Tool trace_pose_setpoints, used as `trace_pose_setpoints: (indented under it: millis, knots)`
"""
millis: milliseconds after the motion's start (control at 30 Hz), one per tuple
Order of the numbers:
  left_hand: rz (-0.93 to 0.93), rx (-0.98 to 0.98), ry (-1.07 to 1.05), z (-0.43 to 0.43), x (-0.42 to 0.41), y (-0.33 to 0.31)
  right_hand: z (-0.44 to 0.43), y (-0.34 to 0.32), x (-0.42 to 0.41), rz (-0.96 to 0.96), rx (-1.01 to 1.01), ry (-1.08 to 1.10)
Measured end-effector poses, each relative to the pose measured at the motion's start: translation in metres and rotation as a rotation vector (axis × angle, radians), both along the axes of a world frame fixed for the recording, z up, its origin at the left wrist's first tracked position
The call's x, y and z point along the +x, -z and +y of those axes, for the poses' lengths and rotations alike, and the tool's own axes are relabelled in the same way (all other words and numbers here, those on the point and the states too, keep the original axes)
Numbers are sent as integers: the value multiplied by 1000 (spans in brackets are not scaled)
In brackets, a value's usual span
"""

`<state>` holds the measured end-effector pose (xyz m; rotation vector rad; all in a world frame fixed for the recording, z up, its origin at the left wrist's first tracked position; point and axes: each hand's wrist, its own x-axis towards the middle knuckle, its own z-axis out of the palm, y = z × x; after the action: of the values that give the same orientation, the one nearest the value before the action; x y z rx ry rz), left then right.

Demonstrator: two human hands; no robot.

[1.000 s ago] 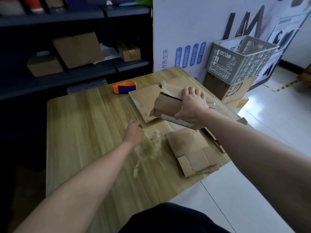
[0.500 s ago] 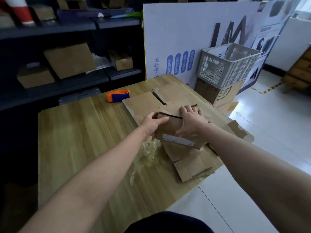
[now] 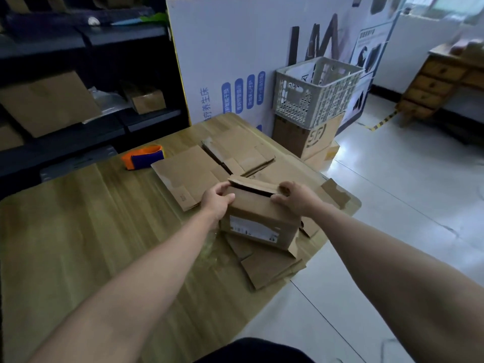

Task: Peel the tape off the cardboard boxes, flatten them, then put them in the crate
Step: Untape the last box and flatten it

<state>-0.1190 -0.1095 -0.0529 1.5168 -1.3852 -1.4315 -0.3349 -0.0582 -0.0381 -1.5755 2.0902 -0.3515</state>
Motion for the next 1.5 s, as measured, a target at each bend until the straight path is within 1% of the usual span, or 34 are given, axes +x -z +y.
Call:
trace_pose_setpoints:
  millis: [100, 200, 400, 533, 600, 667, 767, 900, 967, 1033, 1100, 1167, 1200, 1267, 1333, 1400, 1500]
  knots:
    - [77, 76, -41, -2, -4, 0, -4, 2, 0, -82, -40, 14]
    - [116, 141, -64, -4, -10, -4, -7, 2, -1, -88, -80, 24]
    - [69, 255, -132, -10, -16, -20, -15, -12, -5, -6, -204, 122]
    - [65, 326, 0, -22, -9, -41, -18, -28, -2, 37, -306, 133]
    - [33, 373, 38, -26, -5, -49, -20, -38, 1, 76, -351, 113]
    - [-43, 410, 94, -31, -3, -58, -23, -48, 4, 114, -367, 90]
    - [-221, 484, 197, -39, -1, -73, -25, -61, 9, 157, -413, 78]
    - [-337, 519, 433, -47, 5, -101, -24, -79, 10, 252, -447, 96]
    - [-377, 484, 503, -48, 6, -109, -23, -87, 11, 290, -442, 111]
    - [-415, 412, 490, -47, 3, -111, -22, -93, 15, 309, -466, 119]
    - [-455, 278, 424, -44, -1, -106, -19, -95, 21, 421, -495, 78]
    - [-428, 146, 317, -43, -4, -94, -14, -93, 27, 547, -546, 17]
    - [-410, 92, 266, -42, -5, -87, -12, -92, 29, 564, -573, 9]
    - [-434, -19, 194, -39, -5, -77, -8, -91, 32, 541, -610, 11]
    - [-503, -113, 155, -36, -3, -71, -6, -90, 33, 519, -641, 2]
    - [-554, -145, 139, -32, -2, -69, -4, -89, 35, 518, -658, -26]
    - [-577, -183, 94, -28, -2, -69, -4, -86, 35, 482, -614, -20]
